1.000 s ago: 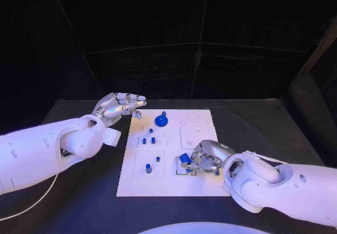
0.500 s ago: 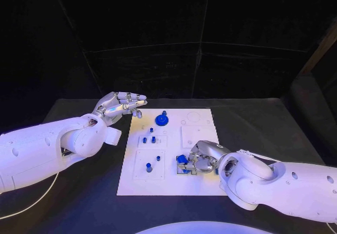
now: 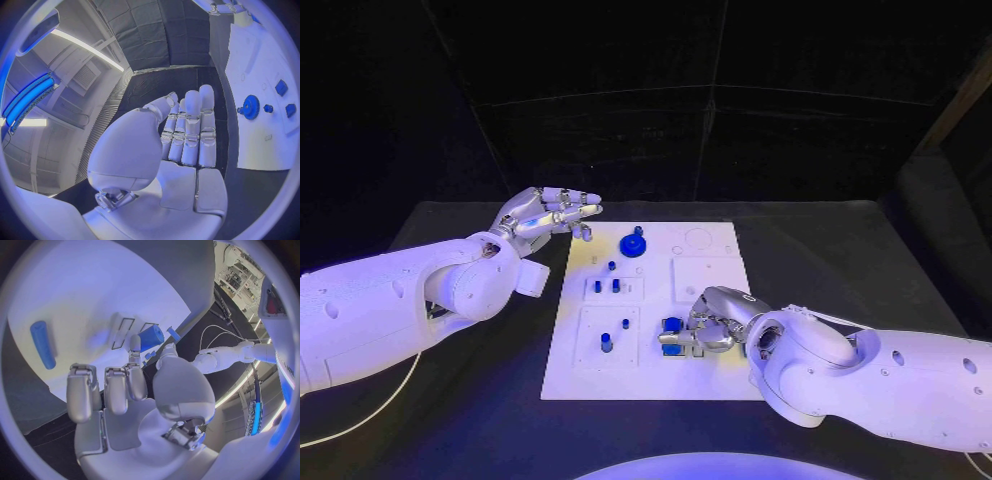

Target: Assemble the parts on the task board

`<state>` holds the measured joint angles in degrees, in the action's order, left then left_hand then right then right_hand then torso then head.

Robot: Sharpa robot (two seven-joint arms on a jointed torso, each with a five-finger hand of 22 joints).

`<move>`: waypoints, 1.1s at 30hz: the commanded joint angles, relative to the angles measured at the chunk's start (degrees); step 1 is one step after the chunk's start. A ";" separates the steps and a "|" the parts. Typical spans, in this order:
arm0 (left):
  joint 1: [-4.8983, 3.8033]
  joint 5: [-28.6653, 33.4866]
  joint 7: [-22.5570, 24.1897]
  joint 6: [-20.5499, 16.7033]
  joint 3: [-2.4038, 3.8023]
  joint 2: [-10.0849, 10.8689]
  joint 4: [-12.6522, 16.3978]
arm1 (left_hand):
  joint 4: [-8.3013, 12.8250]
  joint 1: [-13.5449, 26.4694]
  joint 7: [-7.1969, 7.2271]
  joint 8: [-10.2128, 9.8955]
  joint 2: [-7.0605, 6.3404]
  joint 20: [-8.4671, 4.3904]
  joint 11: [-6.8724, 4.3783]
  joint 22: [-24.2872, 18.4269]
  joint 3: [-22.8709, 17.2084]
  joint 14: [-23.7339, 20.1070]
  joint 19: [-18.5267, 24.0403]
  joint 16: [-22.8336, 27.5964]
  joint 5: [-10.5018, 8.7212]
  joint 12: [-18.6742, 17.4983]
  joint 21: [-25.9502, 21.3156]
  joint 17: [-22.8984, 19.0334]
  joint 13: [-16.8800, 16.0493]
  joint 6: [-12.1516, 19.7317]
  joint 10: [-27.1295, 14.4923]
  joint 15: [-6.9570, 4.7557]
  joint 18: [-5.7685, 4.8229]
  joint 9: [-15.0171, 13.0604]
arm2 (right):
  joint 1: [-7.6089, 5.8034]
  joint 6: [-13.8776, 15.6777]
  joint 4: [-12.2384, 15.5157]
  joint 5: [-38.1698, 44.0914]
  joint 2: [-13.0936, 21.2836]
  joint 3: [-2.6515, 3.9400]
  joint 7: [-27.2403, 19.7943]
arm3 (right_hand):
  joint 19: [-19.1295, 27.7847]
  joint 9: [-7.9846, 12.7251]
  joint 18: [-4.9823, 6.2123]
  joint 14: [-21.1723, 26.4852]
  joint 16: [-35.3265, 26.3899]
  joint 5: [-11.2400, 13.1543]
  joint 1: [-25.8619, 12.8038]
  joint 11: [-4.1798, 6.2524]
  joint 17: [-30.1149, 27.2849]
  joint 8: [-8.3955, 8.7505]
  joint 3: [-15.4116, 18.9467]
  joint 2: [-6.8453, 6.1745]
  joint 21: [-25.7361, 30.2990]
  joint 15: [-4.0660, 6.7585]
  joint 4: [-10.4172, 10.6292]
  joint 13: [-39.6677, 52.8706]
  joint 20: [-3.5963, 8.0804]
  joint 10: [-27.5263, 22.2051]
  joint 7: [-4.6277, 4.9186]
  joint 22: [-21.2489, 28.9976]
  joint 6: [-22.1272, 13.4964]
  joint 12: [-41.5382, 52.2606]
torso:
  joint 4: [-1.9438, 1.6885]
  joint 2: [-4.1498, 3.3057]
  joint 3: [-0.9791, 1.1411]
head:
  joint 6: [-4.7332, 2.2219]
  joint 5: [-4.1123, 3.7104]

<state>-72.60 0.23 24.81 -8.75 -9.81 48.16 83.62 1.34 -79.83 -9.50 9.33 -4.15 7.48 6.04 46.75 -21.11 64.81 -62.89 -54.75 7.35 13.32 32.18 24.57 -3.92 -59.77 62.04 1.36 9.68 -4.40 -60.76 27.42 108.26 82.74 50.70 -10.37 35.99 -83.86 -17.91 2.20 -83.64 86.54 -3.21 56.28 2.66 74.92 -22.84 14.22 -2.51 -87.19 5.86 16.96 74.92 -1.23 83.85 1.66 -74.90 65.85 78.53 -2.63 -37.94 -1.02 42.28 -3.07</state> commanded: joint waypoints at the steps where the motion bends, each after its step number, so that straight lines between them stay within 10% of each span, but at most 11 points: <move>1: -0.08 0.12 0.47 0.66 0.04 0.04 0.13 | 0.18 0.18 0.00 0.30 0.17 -0.26 -0.14 -0.07 0.16 -0.34 0.31 -0.39 0.35 0.23 -0.10 -0.05 0.06 -0.32 0.24 -0.01 0.84 0.02 | -0.07 -1.35 0.14 1.74 -0.01 0.03 1.25 | -1.41 -0.34 -0.56 -4.70 -0.38 0.25 -1.34 -0.30 7.07 0.31 -1.86 -1.19 0.29 -0.19 0.02 6.46 0.27 2.46 -0.08 -8.52 -0.52 -0.46 | 0.00 0.03 0.01 | 0.00 -0.04; 18: -0.08 0.12 0.47 0.69 0.04 0.03 0.03 | 0.18 0.18 0.00 0.30 0.17 -0.26 -0.14 -0.07 0.16 -0.34 0.31 -0.39 0.35 0.23 -0.10 -0.05 0.06 -0.32 0.24 -0.01 0.84 0.02 | -0.07 -2.09 0.86 3.92 0.42 0.03 1.25 | -1.46 -2.16 -0.56 -4.77 -0.49 -3.99 15.90 -0.16 7.21 0.47 -6.32 0.54 0.39 -0.13 -5.28 6.97 0.29 2.63 -0.13 -8.59 -0.81 -0.72 | 0.01 0.01 0.02 | 0.09 -0.11; 33: -0.07 0.12 0.45 0.67 0.03 0.04 -0.07 | 0.18 0.18 0.00 0.30 0.17 -0.26 -0.14 -0.07 0.16 -0.34 0.31 -0.39 0.35 0.23 -0.10 -0.05 0.06 -0.32 0.24 -0.01 0.84 0.02 | -0.07 -0.40 1.51 4.91 1.59 0.03 0.24 | -1.46 -2.33 -0.57 -4.76 -0.54 -4.11 16.95 -0.22 7.15 0.66 -5.82 0.88 0.41 -0.16 -5.77 6.97 0.29 2.61 -0.02 -8.59 -0.99 -0.87 | 0.05 0.04 0.03 | 0.11 -0.11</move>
<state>-72.61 0.23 24.77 -8.69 -9.81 48.20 83.51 1.35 -79.83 -9.50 9.33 -4.16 7.48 6.04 46.75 -21.11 64.81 -62.89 -54.75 7.35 13.32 32.18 24.58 -3.94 -59.77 62.04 1.36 9.67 -4.40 -60.78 26.10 109.53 86.85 52.08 -10.34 36.93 -83.86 -20.15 2.21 -83.84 86.33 -7.21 72.69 2.66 74.93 -22.38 8.23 -1.48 -86.96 5.64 11.17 74.93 -1.23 83.84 1.57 -74.94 65.19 77.99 -2.62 -37.91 -1.01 42.42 -3.19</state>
